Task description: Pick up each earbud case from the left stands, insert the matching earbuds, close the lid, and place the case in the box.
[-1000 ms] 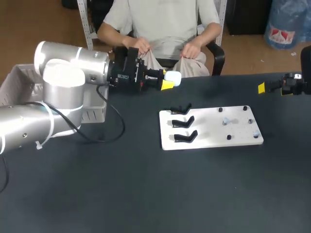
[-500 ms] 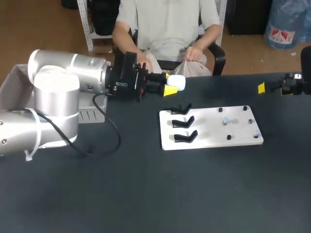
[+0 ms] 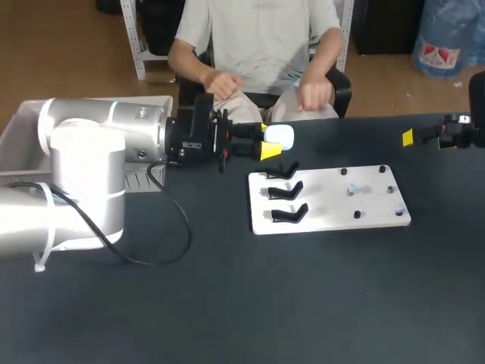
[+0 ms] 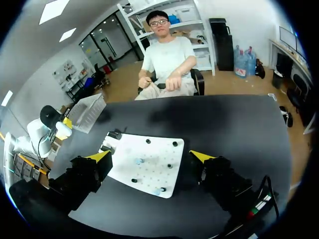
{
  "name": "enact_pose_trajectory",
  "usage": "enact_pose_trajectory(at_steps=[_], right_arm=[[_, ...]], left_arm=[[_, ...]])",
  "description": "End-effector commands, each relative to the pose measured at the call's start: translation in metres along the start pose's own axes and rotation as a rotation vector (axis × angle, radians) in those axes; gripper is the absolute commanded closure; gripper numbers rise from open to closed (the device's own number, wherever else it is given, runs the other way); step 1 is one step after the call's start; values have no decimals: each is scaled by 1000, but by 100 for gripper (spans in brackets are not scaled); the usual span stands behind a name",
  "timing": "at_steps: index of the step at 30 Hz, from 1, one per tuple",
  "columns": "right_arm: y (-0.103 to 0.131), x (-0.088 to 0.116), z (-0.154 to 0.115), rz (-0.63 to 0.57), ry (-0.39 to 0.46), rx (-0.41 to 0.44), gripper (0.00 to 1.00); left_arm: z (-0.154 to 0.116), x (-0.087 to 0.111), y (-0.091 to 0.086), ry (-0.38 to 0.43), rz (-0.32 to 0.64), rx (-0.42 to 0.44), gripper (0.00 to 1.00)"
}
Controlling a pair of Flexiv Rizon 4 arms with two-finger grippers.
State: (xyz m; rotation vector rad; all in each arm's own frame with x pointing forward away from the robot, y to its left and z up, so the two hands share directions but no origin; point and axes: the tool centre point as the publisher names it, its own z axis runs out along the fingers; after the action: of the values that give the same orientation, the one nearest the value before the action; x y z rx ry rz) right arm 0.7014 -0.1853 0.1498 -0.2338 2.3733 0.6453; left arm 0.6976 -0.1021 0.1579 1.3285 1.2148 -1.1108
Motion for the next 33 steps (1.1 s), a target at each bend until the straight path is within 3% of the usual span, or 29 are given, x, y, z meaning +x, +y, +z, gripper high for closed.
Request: enact_pose_trajectory(at_steps=[1, 17, 20, 22, 26, 33], right_arm=[[-1, 0, 0, -1, 0, -2, 0], [-1, 0, 0, -1, 0, -2, 0], [20, 4, -9, -62, 18, -19, 0], [32, 5, -15, -84, 18, -47, 0], [56, 10, -27, -100, 13, -121, 0], [95, 27, -36, -125, 8, -176, 0]], left_arm=[[0, -1, -4, -2, 3, -163, 100], [0, -1, -4, -2, 3, -163, 100], [0, -1, -4, -2, 3, -163, 100], [5, -1, -10, -11, 4, -114, 100], [10, -4, -14, -23, 9, -64, 100], [15, -4, -19, -32, 8, -31, 100]])
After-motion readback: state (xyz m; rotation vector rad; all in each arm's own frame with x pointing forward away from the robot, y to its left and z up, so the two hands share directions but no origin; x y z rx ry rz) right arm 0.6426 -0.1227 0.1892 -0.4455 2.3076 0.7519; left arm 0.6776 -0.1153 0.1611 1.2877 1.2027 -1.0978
